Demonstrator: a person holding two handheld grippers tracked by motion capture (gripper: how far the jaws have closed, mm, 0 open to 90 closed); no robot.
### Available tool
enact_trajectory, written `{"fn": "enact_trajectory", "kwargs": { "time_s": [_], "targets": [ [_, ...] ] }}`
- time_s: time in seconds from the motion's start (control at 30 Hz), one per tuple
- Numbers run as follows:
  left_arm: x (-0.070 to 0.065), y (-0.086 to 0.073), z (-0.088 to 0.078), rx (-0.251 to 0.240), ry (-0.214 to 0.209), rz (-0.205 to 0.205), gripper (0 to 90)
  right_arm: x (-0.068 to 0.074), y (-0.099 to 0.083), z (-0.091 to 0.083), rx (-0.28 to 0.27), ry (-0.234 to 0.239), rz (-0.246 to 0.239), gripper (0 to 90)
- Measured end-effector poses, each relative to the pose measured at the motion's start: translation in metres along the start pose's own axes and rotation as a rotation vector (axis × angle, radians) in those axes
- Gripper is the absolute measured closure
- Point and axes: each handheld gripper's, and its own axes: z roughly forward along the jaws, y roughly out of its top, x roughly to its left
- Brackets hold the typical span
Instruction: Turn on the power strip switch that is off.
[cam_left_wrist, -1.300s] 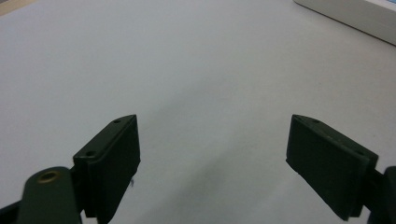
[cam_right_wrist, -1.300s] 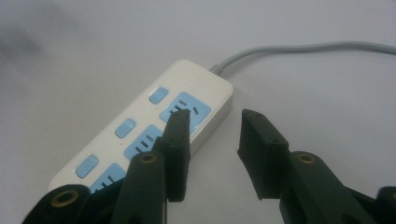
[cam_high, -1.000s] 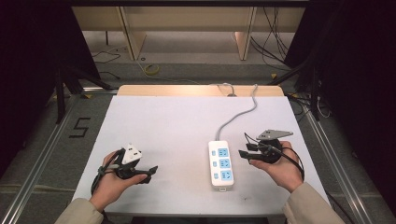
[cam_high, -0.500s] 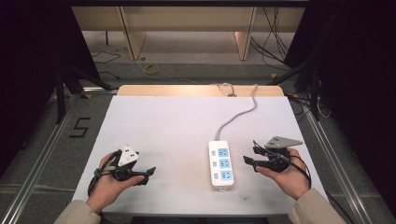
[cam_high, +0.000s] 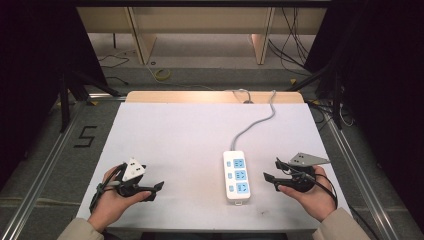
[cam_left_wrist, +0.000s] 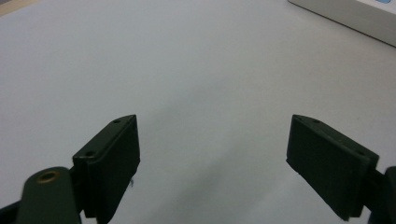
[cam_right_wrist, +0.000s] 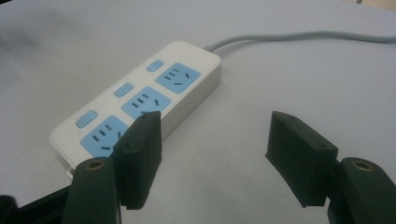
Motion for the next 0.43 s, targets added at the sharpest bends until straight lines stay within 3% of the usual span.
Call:
{"fn": "enact_trajectory", "kwargs": {
  "time_s": [0.43],
  "targets": [
    [-0.0004, 0.0014, 0.0033, 0.008, -0.001, 0.011, 16.7, 0.0003, -0.0036, 0.0001, -0.006, -0.002, 0.009, 33.5]
  ]
}}
